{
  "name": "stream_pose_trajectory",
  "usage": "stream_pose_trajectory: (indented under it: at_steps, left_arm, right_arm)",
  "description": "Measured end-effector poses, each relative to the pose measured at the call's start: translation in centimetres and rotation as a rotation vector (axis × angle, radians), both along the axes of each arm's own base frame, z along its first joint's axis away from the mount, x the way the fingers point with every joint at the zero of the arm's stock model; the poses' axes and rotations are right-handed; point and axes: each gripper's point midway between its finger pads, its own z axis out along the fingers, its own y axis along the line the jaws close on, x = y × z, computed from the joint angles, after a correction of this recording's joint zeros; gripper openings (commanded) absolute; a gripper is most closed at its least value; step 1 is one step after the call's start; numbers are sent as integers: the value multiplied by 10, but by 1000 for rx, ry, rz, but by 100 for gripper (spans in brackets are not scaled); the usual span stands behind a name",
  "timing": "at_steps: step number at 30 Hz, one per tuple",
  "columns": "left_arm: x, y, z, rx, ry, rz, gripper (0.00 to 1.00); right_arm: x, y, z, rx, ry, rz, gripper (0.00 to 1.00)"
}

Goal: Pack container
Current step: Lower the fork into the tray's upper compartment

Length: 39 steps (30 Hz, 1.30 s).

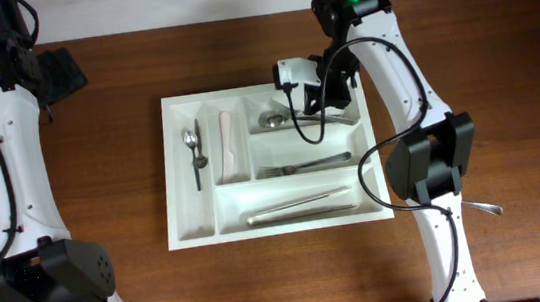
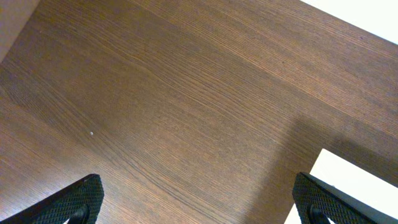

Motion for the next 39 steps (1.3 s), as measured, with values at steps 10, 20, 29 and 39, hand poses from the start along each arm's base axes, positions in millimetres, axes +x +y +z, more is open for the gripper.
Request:
stream_pose_trajectory:
  at_steps: [10,20,29,39]
  left_arm:
    - [0,0,0,0,0,0,99]
    - [0,0,0,0,0,0,99]
    - [0,0,0,0,0,0,99]
    - [0,0,0,0,0,0,99]
  right_arm:
    - [-27,-6,-44,-27,126,71,4]
    - [-39,16,-47,-31,130,130,4]
    - [-38,24,-48,-25,112,144,4]
    - [-42,22,-67,-30,133,147,4]
